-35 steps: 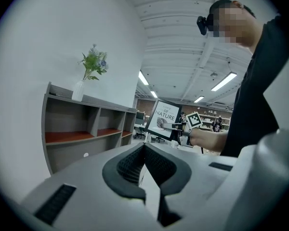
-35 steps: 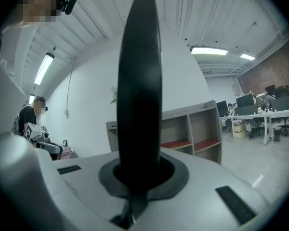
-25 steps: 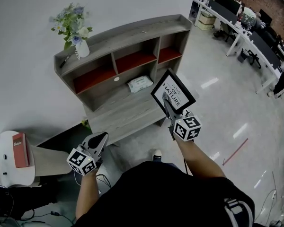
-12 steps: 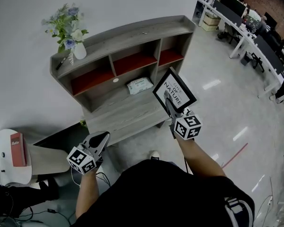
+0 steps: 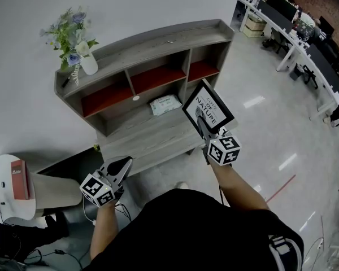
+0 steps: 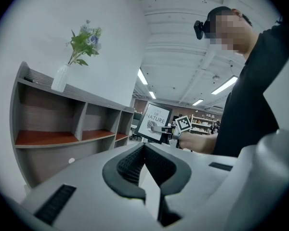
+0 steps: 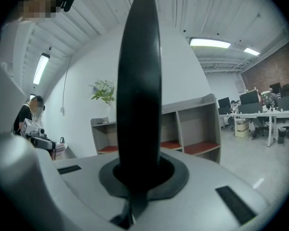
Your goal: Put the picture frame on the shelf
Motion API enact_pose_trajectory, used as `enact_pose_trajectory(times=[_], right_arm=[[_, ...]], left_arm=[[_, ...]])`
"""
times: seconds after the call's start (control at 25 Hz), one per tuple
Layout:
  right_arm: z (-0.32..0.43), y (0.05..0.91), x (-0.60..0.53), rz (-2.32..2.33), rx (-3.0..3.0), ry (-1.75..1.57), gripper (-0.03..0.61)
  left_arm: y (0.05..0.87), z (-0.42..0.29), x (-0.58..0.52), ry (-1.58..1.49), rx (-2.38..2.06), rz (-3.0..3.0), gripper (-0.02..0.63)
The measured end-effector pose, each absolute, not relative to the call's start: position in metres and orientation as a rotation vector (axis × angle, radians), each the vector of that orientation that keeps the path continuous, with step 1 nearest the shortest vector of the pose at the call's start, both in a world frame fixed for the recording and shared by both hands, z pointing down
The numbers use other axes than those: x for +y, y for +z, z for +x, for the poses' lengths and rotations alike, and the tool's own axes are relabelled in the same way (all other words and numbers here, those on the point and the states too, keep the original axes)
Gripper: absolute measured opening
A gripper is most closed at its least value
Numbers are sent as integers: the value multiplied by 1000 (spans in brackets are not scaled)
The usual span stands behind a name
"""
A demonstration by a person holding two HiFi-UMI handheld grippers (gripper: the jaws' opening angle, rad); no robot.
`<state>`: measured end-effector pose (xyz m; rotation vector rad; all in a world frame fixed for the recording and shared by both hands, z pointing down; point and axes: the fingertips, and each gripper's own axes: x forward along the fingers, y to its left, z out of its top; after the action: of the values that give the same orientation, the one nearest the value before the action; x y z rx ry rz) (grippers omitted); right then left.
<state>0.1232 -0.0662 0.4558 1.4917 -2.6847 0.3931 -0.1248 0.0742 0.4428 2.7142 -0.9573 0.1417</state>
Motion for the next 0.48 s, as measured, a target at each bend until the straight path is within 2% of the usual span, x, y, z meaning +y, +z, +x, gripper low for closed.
enact_pose_trajectory(times=[0.48], right_arm=[[151, 468, -99, 1459, -2669, 395, 23]], left_arm=[[441, -97, 41, 106, -1020, 2709, 20]])
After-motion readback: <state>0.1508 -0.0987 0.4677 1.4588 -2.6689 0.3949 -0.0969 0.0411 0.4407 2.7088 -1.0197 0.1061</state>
